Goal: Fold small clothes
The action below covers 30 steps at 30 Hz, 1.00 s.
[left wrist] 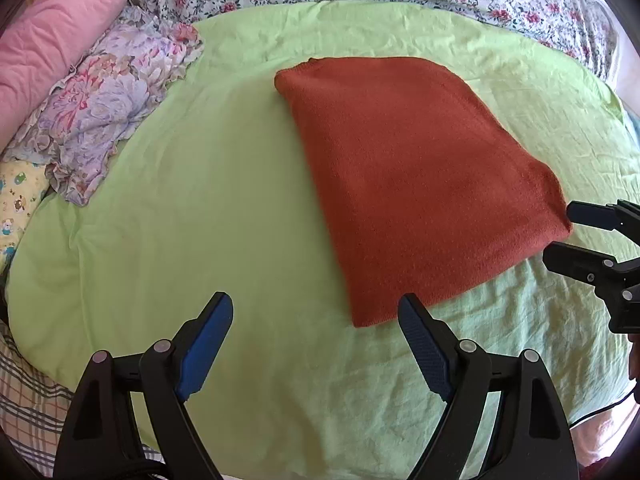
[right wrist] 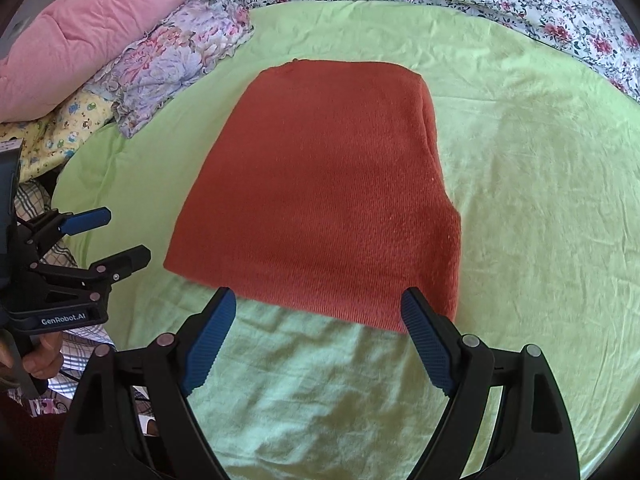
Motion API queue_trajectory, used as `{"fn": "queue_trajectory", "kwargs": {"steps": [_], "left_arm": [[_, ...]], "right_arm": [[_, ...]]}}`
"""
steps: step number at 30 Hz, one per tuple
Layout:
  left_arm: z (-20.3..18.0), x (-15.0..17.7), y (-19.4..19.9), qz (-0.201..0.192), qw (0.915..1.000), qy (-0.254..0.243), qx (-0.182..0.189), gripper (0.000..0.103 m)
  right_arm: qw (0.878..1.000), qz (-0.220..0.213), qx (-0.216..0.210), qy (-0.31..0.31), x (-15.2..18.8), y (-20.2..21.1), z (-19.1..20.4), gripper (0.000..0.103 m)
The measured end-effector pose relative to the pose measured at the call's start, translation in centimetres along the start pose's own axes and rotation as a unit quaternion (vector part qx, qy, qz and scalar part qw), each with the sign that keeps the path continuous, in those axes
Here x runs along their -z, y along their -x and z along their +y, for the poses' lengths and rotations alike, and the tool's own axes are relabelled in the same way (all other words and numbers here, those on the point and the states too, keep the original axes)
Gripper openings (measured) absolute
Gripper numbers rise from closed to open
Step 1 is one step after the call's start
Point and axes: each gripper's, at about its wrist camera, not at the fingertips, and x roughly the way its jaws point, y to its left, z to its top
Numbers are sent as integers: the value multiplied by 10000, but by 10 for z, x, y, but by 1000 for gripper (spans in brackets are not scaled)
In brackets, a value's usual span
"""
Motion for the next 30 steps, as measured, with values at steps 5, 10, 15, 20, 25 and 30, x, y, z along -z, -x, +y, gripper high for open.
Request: {"fn": "queue_trajectory", "kwargs": {"steps": [5, 10, 15, 20, 25, 30], "left_arm": [[-2, -5, -2, 26, 10000, 0, 52, 85], [-5, -10, -2, 1, 9999, 9, 107, 85], [-9, -18, -2, -7, 9998, 27, 172, 85], [-11, -23, -2, -22, 9998, 31, 180, 85], [-12, -27, -3, 5, 9997, 42, 223, 85], [-13, -30, -4, 8, 9997, 45, 254, 85]], "right_arm": [[10000, 3, -7, -7, -5, -1, -2, 85], [10000, -17, -10, -27, -10, -2, -7, 85], [9999, -52, 44, -76, -15, 1, -12, 85], [9999, -68, 51, -133, -20, 2, -16, 85], [9999, -47, 44, -122, -22, 1, -16, 85], [10000, -35, 12, -73, -25, 1, -16, 85]]}}
